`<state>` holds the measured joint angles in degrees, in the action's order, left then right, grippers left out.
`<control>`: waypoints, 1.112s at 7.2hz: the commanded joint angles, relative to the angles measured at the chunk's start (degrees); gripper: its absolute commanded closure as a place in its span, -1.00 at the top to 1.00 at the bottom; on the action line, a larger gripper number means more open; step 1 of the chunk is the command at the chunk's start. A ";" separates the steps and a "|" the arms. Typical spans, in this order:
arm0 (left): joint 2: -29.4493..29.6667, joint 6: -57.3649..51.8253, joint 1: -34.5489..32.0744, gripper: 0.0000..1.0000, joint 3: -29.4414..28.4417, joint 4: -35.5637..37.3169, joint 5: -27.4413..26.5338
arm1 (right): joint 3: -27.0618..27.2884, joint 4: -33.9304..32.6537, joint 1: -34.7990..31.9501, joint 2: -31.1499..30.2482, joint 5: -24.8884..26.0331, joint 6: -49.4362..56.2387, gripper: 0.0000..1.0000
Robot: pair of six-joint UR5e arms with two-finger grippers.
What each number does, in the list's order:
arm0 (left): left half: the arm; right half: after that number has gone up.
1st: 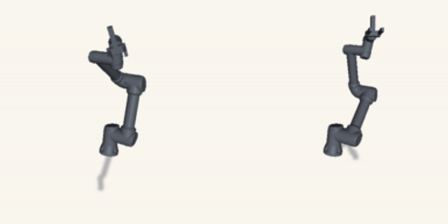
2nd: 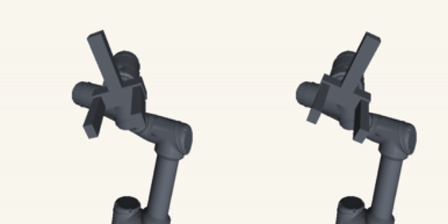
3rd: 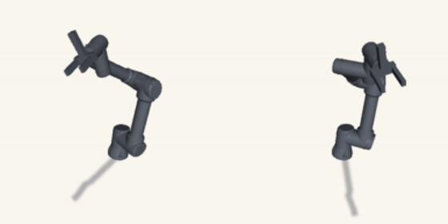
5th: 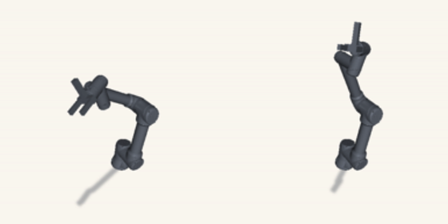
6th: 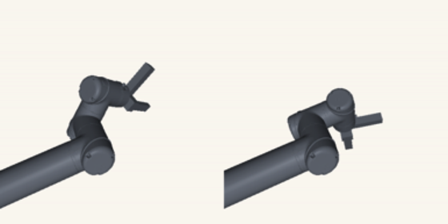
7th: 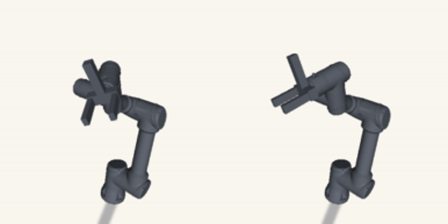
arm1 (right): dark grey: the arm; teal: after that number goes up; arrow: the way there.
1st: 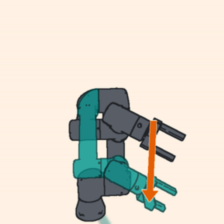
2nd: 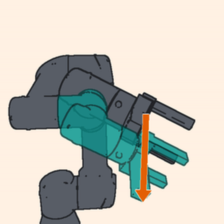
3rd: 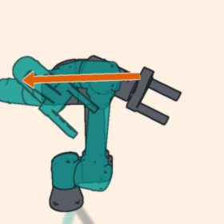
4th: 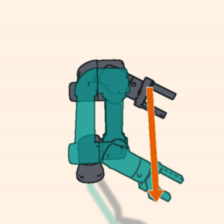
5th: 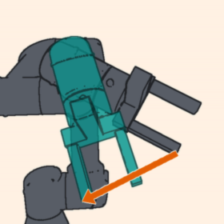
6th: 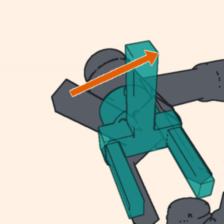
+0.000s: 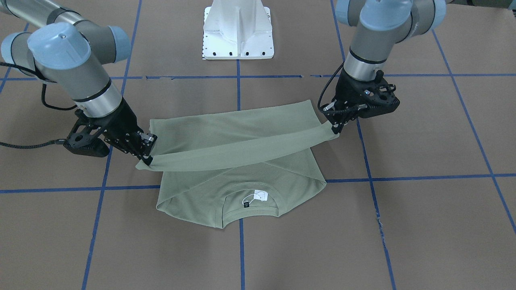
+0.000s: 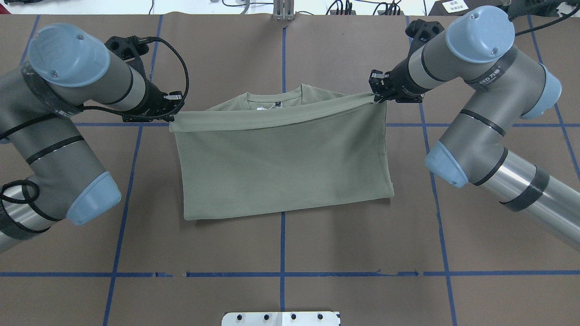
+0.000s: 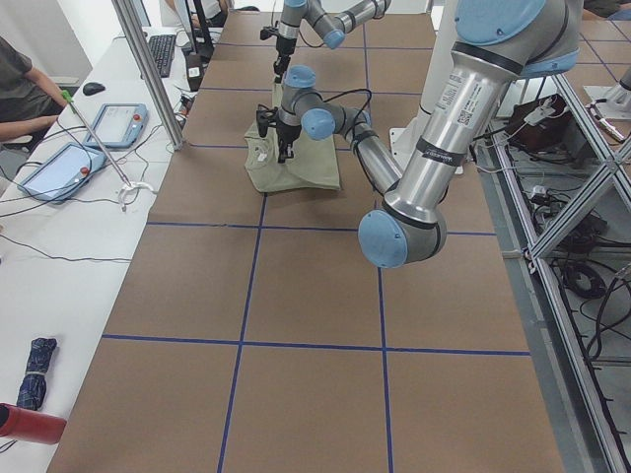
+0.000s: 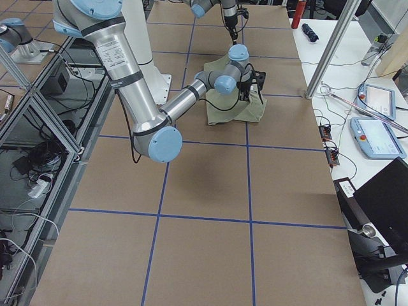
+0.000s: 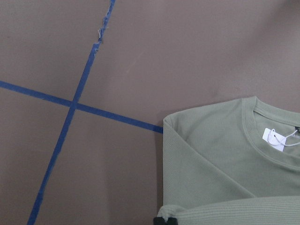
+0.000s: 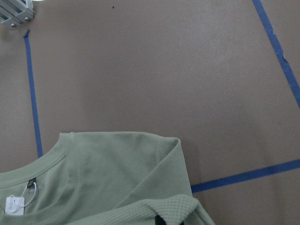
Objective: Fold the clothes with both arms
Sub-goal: 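Carry the hem with both grippers over the shirt toward the collar, then lower the hem onto the collar edge and open both grippers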
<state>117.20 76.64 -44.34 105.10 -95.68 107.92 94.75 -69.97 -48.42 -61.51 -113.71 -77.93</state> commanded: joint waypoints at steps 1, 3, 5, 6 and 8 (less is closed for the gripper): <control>0.31 0.17 -0.49 -1.00 -6.21 -6.09 -0.08 | -6.22 2.12 -0.44 3.83 0.07 -0.03 -1.00; 1.96 0.79 -0.40 -1.00 -9.89 -8.55 -0.08 | -10.09 3.51 -0.27 6.48 0.07 0.06 -1.00; 3.12 1.93 -0.40 -1.00 -12.81 -9.52 -0.08 | -14.75 8.42 -0.18 7.63 0.07 0.15 -1.00; 3.12 1.93 -0.49 -1.00 -12.90 -9.70 -0.16 | -14.94 8.62 -0.18 7.89 0.07 0.15 -1.00; 3.12 1.93 -0.49 -1.00 -13.60 -9.88 -0.17 | -15.47 8.80 -0.35 7.98 0.16 0.15 -1.00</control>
<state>120.26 78.54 -44.81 92.04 -105.36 107.77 79.59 -61.43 -48.69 -53.65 -113.62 -77.79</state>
